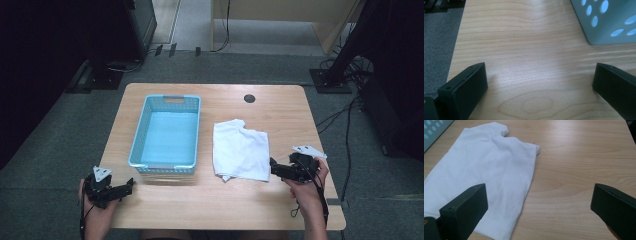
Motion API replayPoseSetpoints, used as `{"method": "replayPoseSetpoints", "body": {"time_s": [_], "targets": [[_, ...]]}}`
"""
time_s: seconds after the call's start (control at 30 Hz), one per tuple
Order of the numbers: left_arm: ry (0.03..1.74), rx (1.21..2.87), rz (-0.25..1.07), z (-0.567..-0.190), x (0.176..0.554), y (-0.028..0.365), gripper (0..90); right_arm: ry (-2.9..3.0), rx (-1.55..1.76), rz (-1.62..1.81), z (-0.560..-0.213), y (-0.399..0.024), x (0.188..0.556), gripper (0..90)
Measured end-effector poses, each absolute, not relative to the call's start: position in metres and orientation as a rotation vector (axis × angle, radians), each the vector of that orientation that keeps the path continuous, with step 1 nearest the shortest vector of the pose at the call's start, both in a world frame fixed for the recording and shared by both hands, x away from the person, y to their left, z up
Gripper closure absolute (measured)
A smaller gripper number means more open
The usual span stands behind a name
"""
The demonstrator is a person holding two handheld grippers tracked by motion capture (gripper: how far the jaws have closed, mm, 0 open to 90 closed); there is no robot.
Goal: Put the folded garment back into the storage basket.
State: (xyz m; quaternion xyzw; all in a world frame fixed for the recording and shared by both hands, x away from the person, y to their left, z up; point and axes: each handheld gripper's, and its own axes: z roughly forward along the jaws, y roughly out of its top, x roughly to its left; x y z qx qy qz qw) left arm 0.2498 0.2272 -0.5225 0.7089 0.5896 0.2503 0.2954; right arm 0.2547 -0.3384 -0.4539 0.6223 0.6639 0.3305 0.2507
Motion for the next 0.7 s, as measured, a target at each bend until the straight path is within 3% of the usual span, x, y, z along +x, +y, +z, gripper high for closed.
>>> {"method": "replayPoseSetpoints", "body": {"time_s": [0.7], "targets": [[1.569, 1.886, 0.666, -0.523, 0.250, 0.227, 0.0, 1.849, 1.668, 0.904, -0.453, -0.309, 0.274, 0.4]]}}
